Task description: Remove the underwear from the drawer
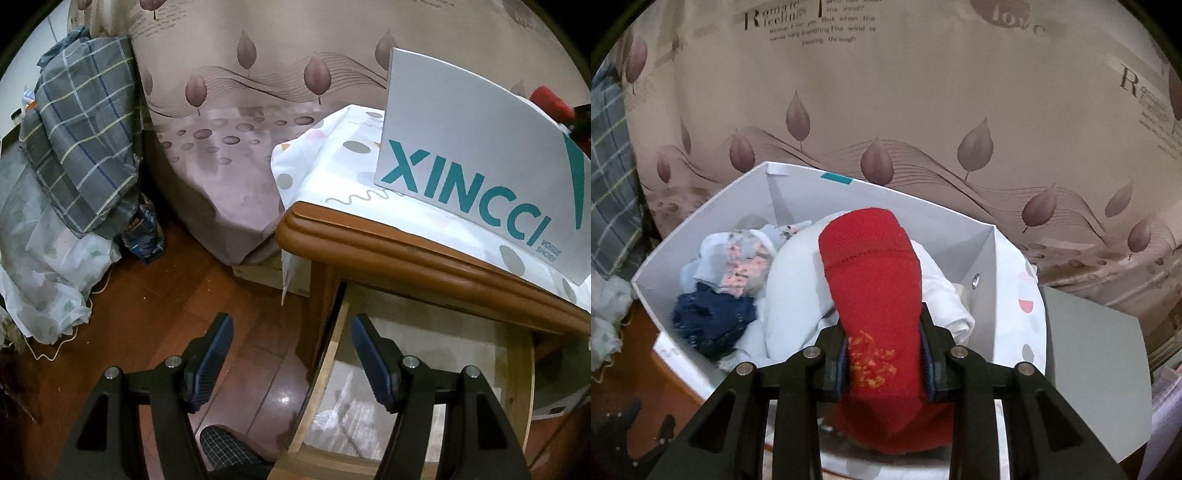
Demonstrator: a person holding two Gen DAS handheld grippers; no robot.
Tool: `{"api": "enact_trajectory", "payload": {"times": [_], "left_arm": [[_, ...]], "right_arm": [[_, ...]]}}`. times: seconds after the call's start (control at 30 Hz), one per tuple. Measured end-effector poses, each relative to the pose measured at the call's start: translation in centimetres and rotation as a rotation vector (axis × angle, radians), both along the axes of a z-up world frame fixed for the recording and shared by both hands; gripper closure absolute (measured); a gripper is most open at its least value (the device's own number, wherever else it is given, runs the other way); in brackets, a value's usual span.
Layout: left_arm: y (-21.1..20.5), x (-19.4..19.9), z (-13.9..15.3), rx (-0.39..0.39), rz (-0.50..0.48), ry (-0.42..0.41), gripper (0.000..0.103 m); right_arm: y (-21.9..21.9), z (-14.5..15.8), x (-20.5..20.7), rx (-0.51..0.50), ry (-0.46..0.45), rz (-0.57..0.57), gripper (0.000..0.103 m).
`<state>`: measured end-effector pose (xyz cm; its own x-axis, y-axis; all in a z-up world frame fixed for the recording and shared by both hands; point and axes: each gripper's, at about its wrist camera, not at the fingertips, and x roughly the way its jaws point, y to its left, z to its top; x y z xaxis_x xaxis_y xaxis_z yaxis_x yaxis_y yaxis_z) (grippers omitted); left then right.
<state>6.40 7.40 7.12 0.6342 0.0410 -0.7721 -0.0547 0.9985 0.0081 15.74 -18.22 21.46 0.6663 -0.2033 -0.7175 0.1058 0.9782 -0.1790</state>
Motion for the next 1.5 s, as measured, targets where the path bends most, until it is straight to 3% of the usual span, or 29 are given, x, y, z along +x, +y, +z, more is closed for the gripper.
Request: {"api": "enact_trajectory", "payload": {"times": [0.27, 0.43, 0.5, 0.6, 0.7, 1.0, 1.1, 1.23, 1.37, 1.5], "left_arm": [[-0.3, 0.0, -0.1, -0.008, -0.006, 0.006, 0.035], [-0.6, 0.1, -0.2, -0.002, -0.016, 0.010, 0.035], [-0.8, 0.0, -0.3, -0.004, -0.021, 0.011, 0.035], [-1.1, -0.1, -0.2, -0.004, -0.029, 0.002, 0.035], [-1.4, -0.3, -0.1, 0.000, -0.040, -0.007, 0.035], [-2.5, -0.5, -0.3, 0.023, -0.064, -0.017, 0.035], [-2.8, -0.6, -0.5, 0.023, -0.073, -0.009, 0.035], [-3.3, -0.8, -0.7, 0.028, -0.085, -0.004, 0.035], [-3.7, -0.5, -1.1, 0.030, -0.094, 0.001, 0.035], [-4.3, -0.5, -1.6, 0.051, -0.110, 0.012, 0.035]], "right_arm": [[0.4, -1.6, 1.8, -0.027, 0.012, -0.018, 0.071], [1.2, -1.7, 1.0, -0.057, -0.016, -0.013, 0.054], [1.3, -1.5, 0.5, -0.049, -0.033, -0.011, 0.037], [1.5, -0.9, -0.6, -0.066, -0.056, -0.017, 0.022], [1.5, 0.2, -2.2, -0.084, -0.088, -0.007, 0.012], [1.2, 1.6, -9.2, -0.040, -0.175, 0.010, 0.002], [1.3, -0.8, -12.3, 0.000, -0.176, 0.004, 0.001], [1.5, -6.3, -15.2, 0.029, -0.101, -0.015, 0.001], [1.6, -11.7, -15.9, 0.064, 0.013, -0.011, 0.001], [1.8, -14.1, -15.9, 0.070, 0.040, -0.009, 0.001]]}}
